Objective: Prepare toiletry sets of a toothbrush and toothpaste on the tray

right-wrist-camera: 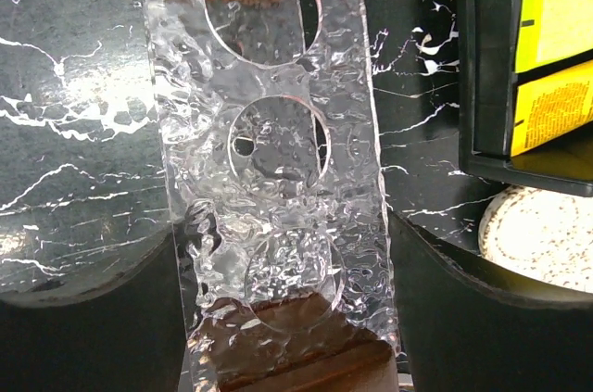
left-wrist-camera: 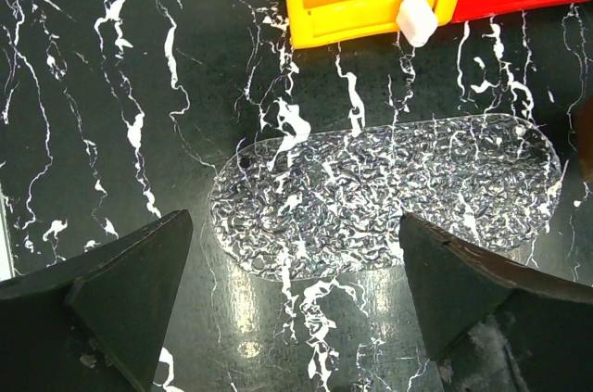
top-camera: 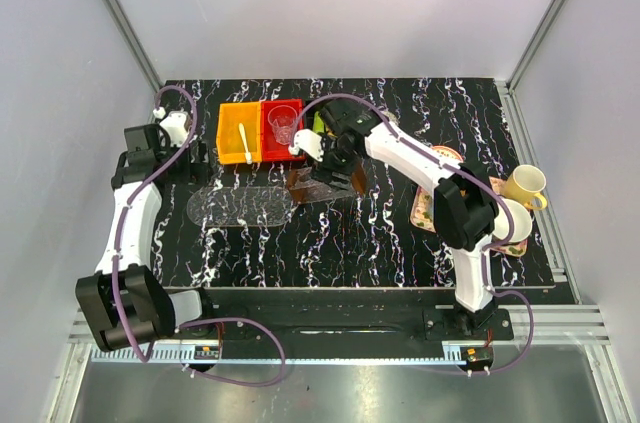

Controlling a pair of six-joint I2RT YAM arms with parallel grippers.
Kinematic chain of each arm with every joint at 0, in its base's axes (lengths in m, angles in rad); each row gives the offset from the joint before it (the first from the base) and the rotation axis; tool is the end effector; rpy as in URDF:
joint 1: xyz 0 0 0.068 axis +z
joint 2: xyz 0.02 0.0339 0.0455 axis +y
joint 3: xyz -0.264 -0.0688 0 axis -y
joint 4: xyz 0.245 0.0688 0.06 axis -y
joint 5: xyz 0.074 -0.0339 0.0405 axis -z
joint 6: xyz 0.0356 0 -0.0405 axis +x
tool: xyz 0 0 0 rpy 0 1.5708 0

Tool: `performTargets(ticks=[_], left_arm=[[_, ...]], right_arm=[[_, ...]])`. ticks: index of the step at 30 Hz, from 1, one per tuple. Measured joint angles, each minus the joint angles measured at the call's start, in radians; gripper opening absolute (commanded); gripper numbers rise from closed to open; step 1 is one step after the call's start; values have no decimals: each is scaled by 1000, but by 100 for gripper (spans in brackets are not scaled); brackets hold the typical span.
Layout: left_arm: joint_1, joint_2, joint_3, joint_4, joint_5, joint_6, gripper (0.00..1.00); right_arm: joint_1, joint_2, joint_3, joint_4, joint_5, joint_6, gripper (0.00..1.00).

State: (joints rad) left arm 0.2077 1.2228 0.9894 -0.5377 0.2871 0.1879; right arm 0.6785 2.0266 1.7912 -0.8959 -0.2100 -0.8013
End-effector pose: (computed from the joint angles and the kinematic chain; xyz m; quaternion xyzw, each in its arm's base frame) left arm 0.2563 0.0437 0.2880 0.0467 0.9122 -0.0535 0.4037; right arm 0.3338 0.2786 0.2533 -0.6712 0.7014 0.0888 0.2226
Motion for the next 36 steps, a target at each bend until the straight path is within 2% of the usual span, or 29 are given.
performTargets(ticks=[9,16,25,36], left_arm=[[22,-13,-18,-3,8,19,99],[47,0,-20,-3,3,23,99],[54,107,-33,0,-26,37,99],[55,212,-33,-1,-149,60,98]], right_arm=[[10,-43,-172,114,46,25,3],[23,-70,-247,204,64,61,0],[30,-144,-415,385,60,85,0],[31,-154,-468,495,24,97,0]])
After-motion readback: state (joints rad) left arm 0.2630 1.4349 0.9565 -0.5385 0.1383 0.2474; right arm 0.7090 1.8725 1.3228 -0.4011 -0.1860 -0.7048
